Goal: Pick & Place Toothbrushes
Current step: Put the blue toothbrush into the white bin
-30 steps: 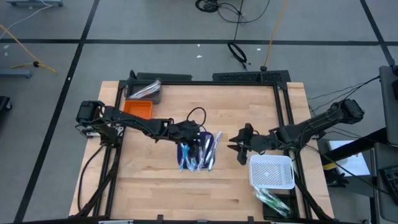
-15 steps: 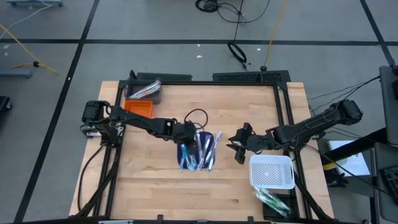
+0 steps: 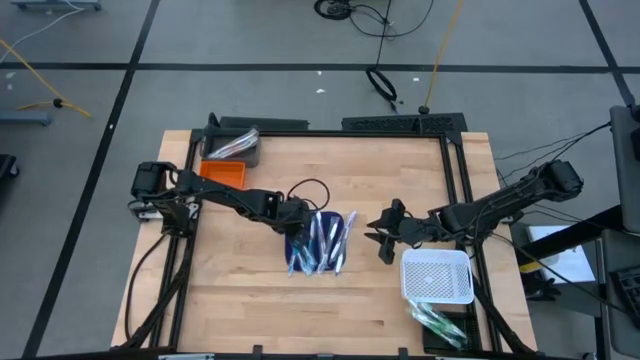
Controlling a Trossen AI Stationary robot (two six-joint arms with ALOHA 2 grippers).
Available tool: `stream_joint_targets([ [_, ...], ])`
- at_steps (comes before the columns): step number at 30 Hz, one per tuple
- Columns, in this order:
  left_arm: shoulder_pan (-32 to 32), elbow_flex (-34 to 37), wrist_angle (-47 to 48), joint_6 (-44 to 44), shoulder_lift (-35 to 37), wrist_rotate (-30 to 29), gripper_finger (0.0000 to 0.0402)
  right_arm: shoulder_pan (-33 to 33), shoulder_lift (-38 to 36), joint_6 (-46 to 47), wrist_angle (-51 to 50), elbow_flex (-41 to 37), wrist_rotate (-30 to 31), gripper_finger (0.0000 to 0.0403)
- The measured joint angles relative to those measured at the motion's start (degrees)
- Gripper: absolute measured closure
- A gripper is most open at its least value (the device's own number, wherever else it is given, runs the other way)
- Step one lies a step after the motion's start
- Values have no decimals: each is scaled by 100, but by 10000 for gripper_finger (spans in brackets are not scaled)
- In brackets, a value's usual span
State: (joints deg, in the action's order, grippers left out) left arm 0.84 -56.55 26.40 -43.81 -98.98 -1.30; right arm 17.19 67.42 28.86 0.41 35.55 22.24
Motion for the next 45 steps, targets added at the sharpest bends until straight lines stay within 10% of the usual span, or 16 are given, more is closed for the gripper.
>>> stream_joint_targets([
  [45, 387, 362, 242, -1067, 345, -310, 231, -39, -2, -511, 190, 0, 16, 277],
])
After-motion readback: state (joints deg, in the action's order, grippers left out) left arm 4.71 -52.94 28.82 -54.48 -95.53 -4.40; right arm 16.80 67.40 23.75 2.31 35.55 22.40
